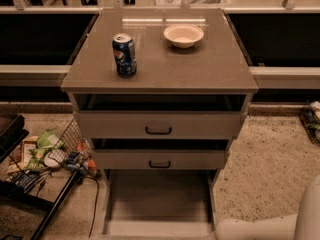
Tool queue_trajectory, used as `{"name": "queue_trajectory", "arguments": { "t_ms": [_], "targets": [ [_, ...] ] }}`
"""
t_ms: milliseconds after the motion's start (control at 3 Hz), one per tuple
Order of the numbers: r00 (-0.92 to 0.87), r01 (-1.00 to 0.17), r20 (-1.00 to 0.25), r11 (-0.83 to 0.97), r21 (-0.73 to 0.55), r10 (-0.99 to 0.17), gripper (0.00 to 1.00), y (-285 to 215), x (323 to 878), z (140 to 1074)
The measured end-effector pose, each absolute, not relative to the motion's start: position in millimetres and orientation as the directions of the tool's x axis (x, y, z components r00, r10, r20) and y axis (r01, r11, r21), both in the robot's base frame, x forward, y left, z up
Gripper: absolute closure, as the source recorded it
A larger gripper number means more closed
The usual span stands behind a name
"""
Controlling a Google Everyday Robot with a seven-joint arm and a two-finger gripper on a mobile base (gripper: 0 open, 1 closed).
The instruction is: Close bottom drawer
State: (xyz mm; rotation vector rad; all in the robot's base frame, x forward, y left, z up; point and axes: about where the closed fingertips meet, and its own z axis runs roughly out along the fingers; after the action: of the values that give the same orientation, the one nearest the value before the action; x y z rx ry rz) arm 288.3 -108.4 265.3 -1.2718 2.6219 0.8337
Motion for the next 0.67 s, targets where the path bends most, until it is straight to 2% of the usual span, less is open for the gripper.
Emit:
{"name": "queue_trajectory", "arguments": {
  "t_ms": [667],
  "targets": [
    [-0.688,-0.718,-0.466,0.427,0.550,-0.556,1.00,-72,292,150]
  ]
}}
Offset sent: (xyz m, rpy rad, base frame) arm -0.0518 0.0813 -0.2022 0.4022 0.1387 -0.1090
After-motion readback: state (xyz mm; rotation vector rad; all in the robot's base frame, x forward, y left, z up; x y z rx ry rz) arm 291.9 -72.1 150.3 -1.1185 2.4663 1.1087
